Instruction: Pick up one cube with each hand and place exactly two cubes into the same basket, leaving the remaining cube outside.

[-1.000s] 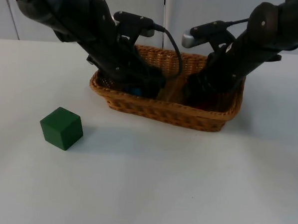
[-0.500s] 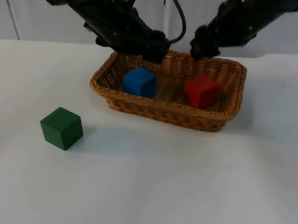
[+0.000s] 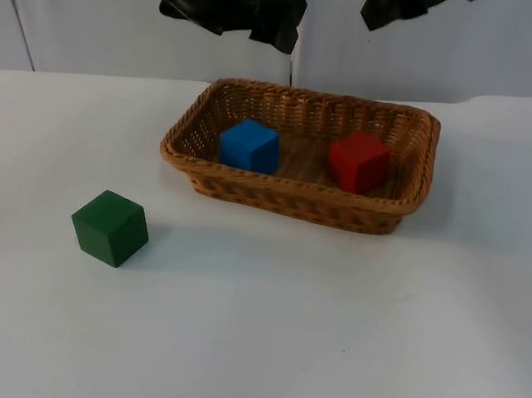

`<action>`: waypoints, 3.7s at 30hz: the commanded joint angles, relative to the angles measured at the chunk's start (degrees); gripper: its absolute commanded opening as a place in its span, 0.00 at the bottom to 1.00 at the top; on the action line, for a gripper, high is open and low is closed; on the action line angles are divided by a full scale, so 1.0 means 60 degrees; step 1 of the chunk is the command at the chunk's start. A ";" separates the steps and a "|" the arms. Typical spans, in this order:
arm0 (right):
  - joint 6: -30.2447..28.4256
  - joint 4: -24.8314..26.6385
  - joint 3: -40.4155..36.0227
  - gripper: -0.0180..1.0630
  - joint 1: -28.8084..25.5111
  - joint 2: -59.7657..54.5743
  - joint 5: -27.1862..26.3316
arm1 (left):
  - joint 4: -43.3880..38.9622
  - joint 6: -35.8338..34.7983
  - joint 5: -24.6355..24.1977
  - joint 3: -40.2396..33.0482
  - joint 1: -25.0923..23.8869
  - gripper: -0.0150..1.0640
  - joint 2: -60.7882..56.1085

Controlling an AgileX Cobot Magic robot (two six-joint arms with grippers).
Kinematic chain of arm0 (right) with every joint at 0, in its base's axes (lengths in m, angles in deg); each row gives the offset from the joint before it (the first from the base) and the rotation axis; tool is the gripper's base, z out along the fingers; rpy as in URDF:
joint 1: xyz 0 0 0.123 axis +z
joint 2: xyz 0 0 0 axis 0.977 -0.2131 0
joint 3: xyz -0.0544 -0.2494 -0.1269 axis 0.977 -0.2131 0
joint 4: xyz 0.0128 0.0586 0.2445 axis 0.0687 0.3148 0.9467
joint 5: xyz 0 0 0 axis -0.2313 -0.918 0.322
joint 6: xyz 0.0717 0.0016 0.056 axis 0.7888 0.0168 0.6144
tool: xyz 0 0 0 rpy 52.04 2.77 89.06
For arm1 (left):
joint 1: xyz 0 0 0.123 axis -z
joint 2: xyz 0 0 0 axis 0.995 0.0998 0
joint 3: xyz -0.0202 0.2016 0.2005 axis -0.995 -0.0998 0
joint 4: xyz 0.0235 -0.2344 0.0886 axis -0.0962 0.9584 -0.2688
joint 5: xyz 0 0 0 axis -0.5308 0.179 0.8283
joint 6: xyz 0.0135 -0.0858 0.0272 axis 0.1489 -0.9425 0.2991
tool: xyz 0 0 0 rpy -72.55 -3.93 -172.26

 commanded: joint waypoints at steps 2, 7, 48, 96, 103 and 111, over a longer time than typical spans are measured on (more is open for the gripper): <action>0.0098 -0.0002 0.0068 0.62 -0.0027 0.0385 0.0300 | 0.0069 -0.0026 -0.0329 0.0053 0.0022 0.74 -0.0337; 0.0098 0.0217 -0.0248 0.62 -0.0027 0.0883 0.0386 | 0.0069 -0.0026 -0.0679 0.0036 0.0022 0.74 -0.0774; 0.0098 0.0963 -0.5402 0.62 -0.0027 0.6508 -0.0596 | 0.0596 0.0270 -0.1164 -0.4420 0.0225 0.74 -0.6404; 0.0779 0.0973 -1.0154 0.62 -0.0027 1.5670 0.2475 | 0.0597 -0.0014 -0.3362 -0.9488 0.0225 0.74 -1.5479; 0.1238 0.0911 -1.0214 0.62 -0.0027 1.7059 0.3357 | -0.1047 -0.1660 -0.4478 -0.9488 0.0225 0.74 -1.7310; 0.1350 0.0867 -1.0214 0.62 -0.0027 1.8078 0.4186 | -0.1395 -0.2075 -0.5364 -0.9488 0.0225 0.74 -1.8722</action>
